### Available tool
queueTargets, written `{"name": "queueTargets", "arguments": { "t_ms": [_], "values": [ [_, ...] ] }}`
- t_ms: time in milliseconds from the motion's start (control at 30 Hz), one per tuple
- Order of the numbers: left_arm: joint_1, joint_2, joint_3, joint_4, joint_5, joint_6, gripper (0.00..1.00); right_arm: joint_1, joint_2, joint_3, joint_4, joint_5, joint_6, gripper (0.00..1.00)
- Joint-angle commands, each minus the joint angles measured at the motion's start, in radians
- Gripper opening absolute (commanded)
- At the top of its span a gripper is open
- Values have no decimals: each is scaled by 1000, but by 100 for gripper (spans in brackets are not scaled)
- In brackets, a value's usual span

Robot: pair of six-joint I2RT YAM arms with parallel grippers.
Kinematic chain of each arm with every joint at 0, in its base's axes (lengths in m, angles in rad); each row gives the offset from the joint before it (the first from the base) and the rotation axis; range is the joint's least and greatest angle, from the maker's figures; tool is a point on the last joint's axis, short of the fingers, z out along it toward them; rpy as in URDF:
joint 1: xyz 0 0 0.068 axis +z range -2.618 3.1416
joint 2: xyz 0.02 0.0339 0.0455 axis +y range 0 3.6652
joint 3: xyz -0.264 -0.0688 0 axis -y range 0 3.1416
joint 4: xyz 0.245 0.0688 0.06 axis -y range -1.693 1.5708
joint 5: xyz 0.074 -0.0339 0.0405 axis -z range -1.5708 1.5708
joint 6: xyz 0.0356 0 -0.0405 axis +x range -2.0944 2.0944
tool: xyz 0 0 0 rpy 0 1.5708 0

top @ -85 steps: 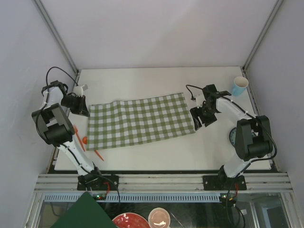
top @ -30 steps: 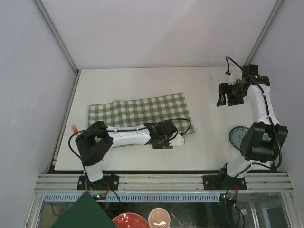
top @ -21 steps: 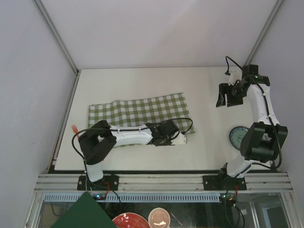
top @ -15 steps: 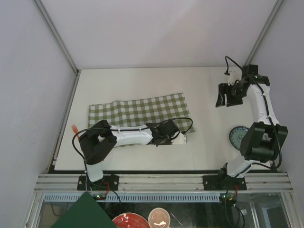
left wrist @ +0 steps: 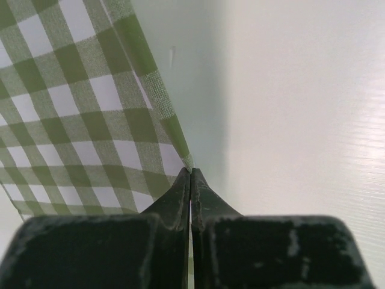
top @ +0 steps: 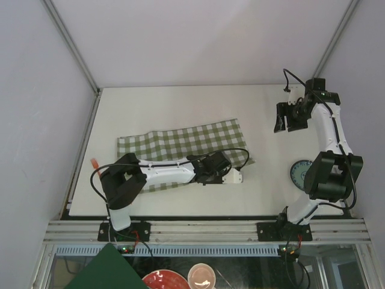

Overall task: Set the dinner table for one person
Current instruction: Flatten out the napkin at the center of the board.

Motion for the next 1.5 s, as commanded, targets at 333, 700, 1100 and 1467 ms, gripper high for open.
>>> {"name": "queueTargets", "arguments": {
  "t_ms": [333,700,1100,1467],
  "values": [
    [-74,-136,-112,52,310,112,0,34,51,99,10,32,11,62],
    [-26,-207,-143,64,196,76,18,111,65,118,-1,81,3,63],
    [428,-396,-155,-78,316,112,27,199,123,135,-5,114,-15,64],
    [839,-347,-164,-173,463,131,27,334,178,141,-4,151,-18,64]
  ]
}}
